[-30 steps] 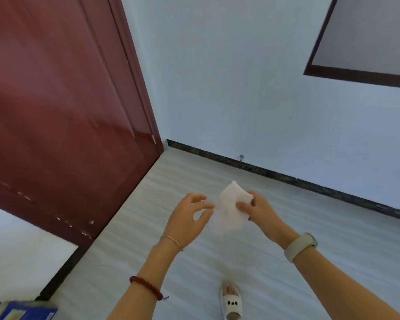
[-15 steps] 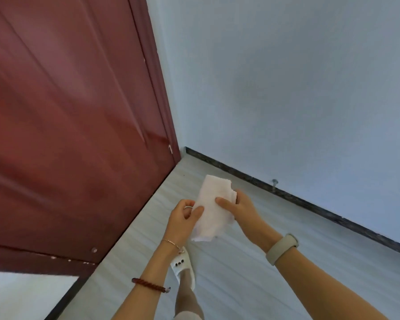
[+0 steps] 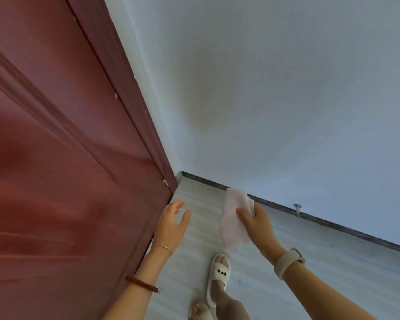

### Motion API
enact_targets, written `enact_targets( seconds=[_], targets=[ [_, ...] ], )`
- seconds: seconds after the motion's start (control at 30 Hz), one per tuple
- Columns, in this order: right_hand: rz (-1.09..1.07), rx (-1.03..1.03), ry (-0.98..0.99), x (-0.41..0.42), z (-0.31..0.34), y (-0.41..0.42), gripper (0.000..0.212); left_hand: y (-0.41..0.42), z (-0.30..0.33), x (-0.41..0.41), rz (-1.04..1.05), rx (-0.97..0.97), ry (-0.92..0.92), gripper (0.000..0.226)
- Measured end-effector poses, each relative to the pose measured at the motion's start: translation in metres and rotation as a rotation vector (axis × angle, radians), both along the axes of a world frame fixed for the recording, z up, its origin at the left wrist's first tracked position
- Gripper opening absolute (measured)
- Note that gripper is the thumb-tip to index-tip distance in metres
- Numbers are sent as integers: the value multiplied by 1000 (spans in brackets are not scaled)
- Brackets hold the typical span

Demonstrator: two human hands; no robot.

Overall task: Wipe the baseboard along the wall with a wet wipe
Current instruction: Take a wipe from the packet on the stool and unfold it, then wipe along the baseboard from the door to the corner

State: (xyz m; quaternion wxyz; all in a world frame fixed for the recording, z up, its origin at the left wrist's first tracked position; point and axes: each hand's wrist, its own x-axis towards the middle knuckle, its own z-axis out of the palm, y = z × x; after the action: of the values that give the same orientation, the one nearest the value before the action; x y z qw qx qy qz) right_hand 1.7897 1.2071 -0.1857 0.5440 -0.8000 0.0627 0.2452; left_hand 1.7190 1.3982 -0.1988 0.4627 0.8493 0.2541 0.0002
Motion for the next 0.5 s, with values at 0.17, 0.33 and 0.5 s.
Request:
enact_targets(
  seconds=[0.17, 0.33, 0.5],
  targets=[
    [75, -114, -13, 86, -114, 39, 5, 52, -115, 85, -41, 121, 16, 36],
    [-95, 34, 84, 129, -260, 80, 6, 90, -250, 149, -36, 115, 6, 40],
    [-469, 360, 344, 164, -430, 141, 22, 140, -391, 223, -82, 196, -128, 58]
  ],
)
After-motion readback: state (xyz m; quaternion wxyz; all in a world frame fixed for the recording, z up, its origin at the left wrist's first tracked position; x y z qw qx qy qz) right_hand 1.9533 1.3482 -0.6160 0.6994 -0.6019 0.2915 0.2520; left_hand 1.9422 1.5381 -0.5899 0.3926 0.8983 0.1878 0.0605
